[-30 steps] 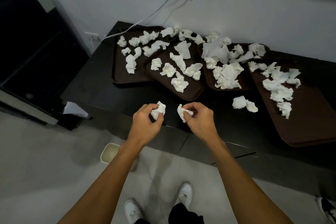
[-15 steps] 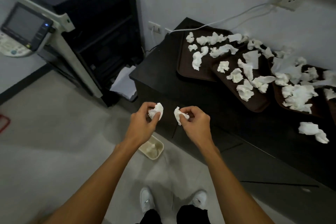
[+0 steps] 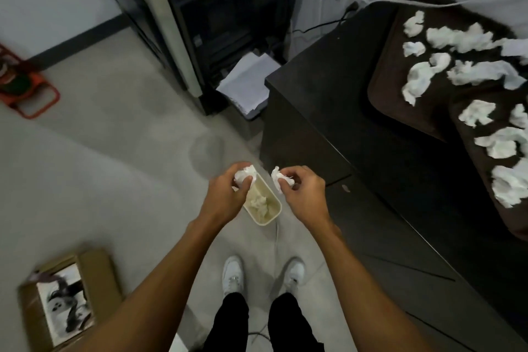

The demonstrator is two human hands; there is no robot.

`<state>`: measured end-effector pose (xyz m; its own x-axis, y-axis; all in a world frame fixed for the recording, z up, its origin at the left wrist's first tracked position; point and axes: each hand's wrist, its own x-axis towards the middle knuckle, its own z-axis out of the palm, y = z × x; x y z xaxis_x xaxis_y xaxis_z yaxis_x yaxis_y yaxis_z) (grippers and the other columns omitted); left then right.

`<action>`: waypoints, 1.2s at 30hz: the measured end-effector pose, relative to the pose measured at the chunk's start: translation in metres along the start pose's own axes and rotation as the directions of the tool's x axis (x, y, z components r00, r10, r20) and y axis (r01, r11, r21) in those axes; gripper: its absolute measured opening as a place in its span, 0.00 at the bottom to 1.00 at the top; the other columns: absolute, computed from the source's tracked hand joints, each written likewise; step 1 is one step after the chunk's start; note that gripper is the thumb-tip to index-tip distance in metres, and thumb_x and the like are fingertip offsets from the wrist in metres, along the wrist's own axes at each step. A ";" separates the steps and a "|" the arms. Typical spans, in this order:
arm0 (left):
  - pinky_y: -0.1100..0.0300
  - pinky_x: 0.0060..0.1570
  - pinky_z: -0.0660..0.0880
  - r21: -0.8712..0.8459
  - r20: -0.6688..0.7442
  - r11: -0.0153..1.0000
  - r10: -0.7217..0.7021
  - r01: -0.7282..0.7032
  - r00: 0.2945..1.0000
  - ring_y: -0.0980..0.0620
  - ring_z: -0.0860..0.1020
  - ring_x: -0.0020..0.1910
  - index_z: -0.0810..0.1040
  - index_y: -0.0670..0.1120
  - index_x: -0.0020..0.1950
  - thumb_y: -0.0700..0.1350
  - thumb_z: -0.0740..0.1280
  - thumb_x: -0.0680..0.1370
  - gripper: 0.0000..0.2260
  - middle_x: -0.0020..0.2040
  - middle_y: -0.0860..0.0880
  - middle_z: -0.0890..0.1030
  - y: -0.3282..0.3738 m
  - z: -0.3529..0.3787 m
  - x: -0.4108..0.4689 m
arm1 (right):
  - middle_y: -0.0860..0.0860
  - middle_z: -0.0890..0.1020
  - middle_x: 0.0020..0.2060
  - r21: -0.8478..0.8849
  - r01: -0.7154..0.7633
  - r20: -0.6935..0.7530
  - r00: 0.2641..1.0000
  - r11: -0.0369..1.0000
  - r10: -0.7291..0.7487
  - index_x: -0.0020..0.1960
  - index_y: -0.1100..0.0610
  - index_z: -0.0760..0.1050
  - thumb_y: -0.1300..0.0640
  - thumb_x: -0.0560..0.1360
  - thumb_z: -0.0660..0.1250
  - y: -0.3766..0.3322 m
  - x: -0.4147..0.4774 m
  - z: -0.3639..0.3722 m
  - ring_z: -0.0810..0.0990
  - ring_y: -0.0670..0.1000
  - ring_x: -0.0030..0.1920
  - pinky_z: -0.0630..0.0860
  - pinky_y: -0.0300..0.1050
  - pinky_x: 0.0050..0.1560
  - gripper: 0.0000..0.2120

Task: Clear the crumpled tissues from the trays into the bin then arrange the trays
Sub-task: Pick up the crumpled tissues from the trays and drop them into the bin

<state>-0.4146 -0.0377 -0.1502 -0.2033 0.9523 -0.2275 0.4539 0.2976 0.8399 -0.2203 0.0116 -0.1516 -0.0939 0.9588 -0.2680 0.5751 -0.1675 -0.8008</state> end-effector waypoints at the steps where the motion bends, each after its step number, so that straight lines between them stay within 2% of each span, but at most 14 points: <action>1: 0.78 0.41 0.73 0.005 -0.007 1.000 -0.014 0.014 1.000 0.60 0.81 0.43 0.79 0.51 0.66 0.51 0.68 0.81 0.14 0.54 0.54 0.83 -0.008 0.004 0.006 | 0.45 0.81 0.50 -0.013 0.008 0.016 1.000 1.000 -0.008 0.53 0.53 0.83 0.59 0.76 0.75 0.009 0.009 0.006 0.83 0.45 0.46 0.79 0.31 0.44 0.06; 4: 0.78 0.41 0.73 0.025 -0.030 0.997 -0.077 0.078 0.997 0.58 0.81 0.44 0.79 0.52 0.66 0.52 0.68 0.81 0.14 0.55 0.53 0.83 -0.044 0.020 0.031 | 0.46 0.81 0.48 -0.040 0.026 0.055 0.998 0.999 -0.023 0.51 0.54 0.83 0.61 0.76 0.74 0.042 0.038 0.027 0.83 0.45 0.45 0.81 0.35 0.45 0.05; 7: 0.75 0.44 0.75 0.026 -0.057 0.991 -0.133 0.134 0.990 0.54 0.81 0.47 0.78 0.52 0.66 0.52 0.69 0.80 0.15 0.57 0.52 0.83 -0.083 0.040 0.053 | 0.47 0.81 0.47 -0.072 0.013 0.087 0.996 0.997 -0.007 0.51 0.55 0.83 0.60 0.76 0.73 0.077 0.065 0.052 0.82 0.43 0.44 0.77 0.28 0.41 0.04; 9: 0.68 0.47 0.77 0.016 -0.067 0.988 -0.152 0.153 0.986 0.53 0.82 0.48 0.79 0.51 0.65 0.52 0.70 0.80 0.15 0.57 0.51 0.83 -0.107 0.054 0.067 | 0.48 0.81 0.48 -0.080 0.007 0.099 0.995 0.997 0.001 0.51 0.55 0.82 0.58 0.77 0.73 0.100 0.082 0.072 0.81 0.43 0.44 0.75 0.25 0.40 0.04; 15: 0.52 0.51 0.82 0.086 -0.059 0.984 -0.153 0.157 0.987 0.51 0.81 0.47 0.79 0.53 0.63 0.55 0.69 0.79 0.14 0.55 0.50 0.82 -0.185 0.094 0.101 | 0.47 0.83 0.48 -0.068 -0.036 0.139 0.989 0.997 0.045 0.53 0.53 0.81 0.54 0.78 0.73 0.162 0.121 0.139 0.82 0.47 0.46 0.81 0.38 0.48 0.06; 20: 0.56 0.50 0.79 0.096 -0.094 0.976 -0.186 0.194 0.978 0.49 0.81 0.47 0.80 0.53 0.63 0.51 0.70 0.79 0.13 0.53 0.49 0.81 -0.240 0.116 0.116 | 0.47 0.84 0.48 -0.083 -0.034 0.097 0.994 0.996 0.042 0.54 0.55 0.82 0.56 0.78 0.72 0.208 0.145 0.192 0.80 0.44 0.45 0.74 0.24 0.43 0.06; 22: 0.58 0.49 0.78 0.098 -0.098 0.973 -0.199 0.209 0.975 0.49 0.80 0.47 0.80 0.53 0.63 0.50 0.70 0.79 0.12 0.53 0.48 0.80 -0.261 0.124 0.118 | 0.48 0.84 0.52 -0.089 -0.054 0.096 0.993 0.995 0.063 0.57 0.55 0.81 0.55 0.79 0.71 0.226 0.151 0.213 0.79 0.44 0.47 0.79 0.32 0.51 0.08; 24: 0.61 0.47 0.78 0.093 -0.098 0.971 -0.210 0.219 0.973 0.51 0.81 0.45 0.80 0.52 0.63 0.49 0.70 0.80 0.12 0.53 0.48 0.80 -0.281 0.131 0.119 | 0.48 0.81 0.61 -0.137 -0.104 0.211 0.969 0.985 0.131 0.66 0.53 0.78 0.52 0.81 0.69 0.246 0.154 0.231 0.78 0.46 0.55 0.75 0.40 0.60 0.15; 26: 0.67 0.43 0.77 0.092 -0.090 0.970 -0.215 0.223 0.972 0.54 0.81 0.42 0.80 0.52 0.63 0.47 0.70 0.80 0.12 0.52 0.48 0.79 -0.296 0.138 0.119 | 0.49 0.78 0.67 -0.188 -0.159 0.324 0.921 0.969 0.214 0.73 0.51 0.73 0.51 0.82 0.67 0.268 0.156 0.243 0.77 0.52 0.64 0.71 0.42 0.62 0.20; 28: 0.74 0.37 0.73 0.083 -0.077 0.968 -0.229 0.235 0.970 0.58 0.80 0.38 0.80 0.51 0.63 0.45 0.70 0.80 0.12 0.52 0.47 0.79 -0.308 0.144 0.118 | 0.51 0.78 0.67 -0.220 -0.191 0.323 0.911 0.957 0.256 0.72 0.50 0.74 0.55 0.81 0.67 0.287 0.157 0.246 0.77 0.55 0.66 0.72 0.42 0.61 0.19; 30: 0.75 0.37 0.72 0.087 -0.068 0.965 -0.242 0.247 0.968 0.58 0.80 0.38 0.80 0.51 0.64 0.45 0.69 0.80 0.12 0.52 0.47 0.79 -0.318 0.151 0.119 | 0.52 0.78 0.68 -0.284 -0.193 0.286 0.918 0.939 0.275 0.72 0.51 0.74 0.56 0.81 0.67 0.301 0.157 0.244 0.75 0.55 0.68 0.73 0.44 0.63 0.19; 32: 0.71 0.42 0.73 0.102 -0.059 0.965 -0.238 0.243 0.969 0.55 0.80 0.41 0.80 0.53 0.63 0.46 0.70 0.80 0.12 0.52 0.48 0.80 -0.326 0.158 0.123 | 0.52 0.76 0.69 -0.349 -0.180 0.240 0.931 0.920 0.274 0.73 0.53 0.72 0.56 0.81 0.67 0.313 0.157 0.242 0.72 0.56 0.71 0.72 0.48 0.67 0.21; 33: 0.66 0.45 0.76 0.103 -0.055 0.966 -0.234 0.239 0.971 0.52 0.80 0.43 0.80 0.54 0.63 0.46 0.70 0.79 0.12 0.51 0.48 0.80 -0.330 0.162 0.126 | 0.52 0.75 0.70 -0.377 -0.162 0.231 0.937 0.912 0.262 0.74 0.54 0.71 0.56 0.81 0.67 0.319 0.158 0.241 0.71 0.56 0.71 0.72 0.49 0.69 0.22; 36: 0.56 0.50 0.78 0.124 -0.034 0.963 -0.235 0.238 0.971 0.48 0.80 0.47 0.80 0.54 0.63 0.47 0.70 0.79 0.12 0.52 0.48 0.80 -0.337 0.173 0.137 | 0.52 0.72 0.74 -0.452 -0.108 0.294 0.919 0.886 0.262 0.76 0.56 0.68 0.57 0.80 0.67 0.333 0.156 0.240 0.69 0.58 0.73 0.70 0.52 0.71 0.26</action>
<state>-0.4450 0.0039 -0.5499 -0.3337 0.8527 -0.4019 0.4966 0.5214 0.6939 -0.2383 0.0507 -0.5888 -0.1746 0.7703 -0.6134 0.8865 -0.1481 -0.4384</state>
